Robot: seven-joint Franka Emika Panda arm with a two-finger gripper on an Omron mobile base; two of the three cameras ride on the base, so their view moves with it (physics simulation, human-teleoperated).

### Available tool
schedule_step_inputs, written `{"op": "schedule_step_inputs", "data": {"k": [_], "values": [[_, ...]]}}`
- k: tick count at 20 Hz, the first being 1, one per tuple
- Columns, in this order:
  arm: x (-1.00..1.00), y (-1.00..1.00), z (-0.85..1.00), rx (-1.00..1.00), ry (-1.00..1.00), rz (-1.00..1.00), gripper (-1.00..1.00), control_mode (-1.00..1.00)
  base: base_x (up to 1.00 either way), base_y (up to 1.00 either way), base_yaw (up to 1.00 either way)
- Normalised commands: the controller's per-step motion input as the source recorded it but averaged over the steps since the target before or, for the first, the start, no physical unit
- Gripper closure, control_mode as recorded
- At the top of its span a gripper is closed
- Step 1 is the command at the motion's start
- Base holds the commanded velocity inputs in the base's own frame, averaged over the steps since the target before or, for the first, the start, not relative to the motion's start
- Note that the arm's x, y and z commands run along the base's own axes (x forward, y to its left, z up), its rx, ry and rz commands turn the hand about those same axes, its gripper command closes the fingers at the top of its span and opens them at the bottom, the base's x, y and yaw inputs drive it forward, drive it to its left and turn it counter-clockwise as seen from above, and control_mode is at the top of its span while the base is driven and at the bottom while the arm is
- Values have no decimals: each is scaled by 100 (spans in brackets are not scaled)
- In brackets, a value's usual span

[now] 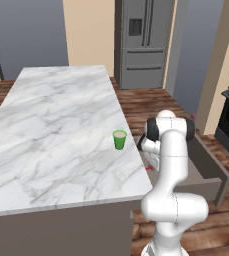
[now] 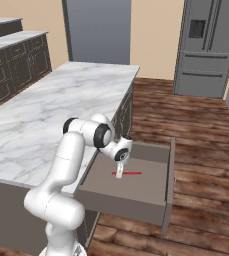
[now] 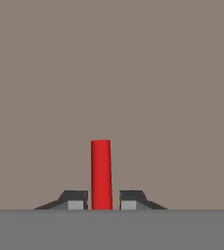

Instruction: Pick up the straw from the left drawer and put it inside the smoothie cup.

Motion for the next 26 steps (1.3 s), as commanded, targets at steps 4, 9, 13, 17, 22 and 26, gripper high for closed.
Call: {"op": "schedule_step_inputs", "data": {"k": [4,9,13,17,22,26], "values": [[0,21,-31,0,0,0,100,-100,0,0,0],[0,30,-23,0,0,0,100,-100,0,0,0],[-6,4,22,0,-6,0,100,-100,0,0,0],[-34,-11,92,0,-20,-2,100,-100,0,0,0],[-34,-3,100,0,-23,-3,100,-100,0,0,0],[-48,0,78,0,-31,-3,100,-100,0,0,0]]}}
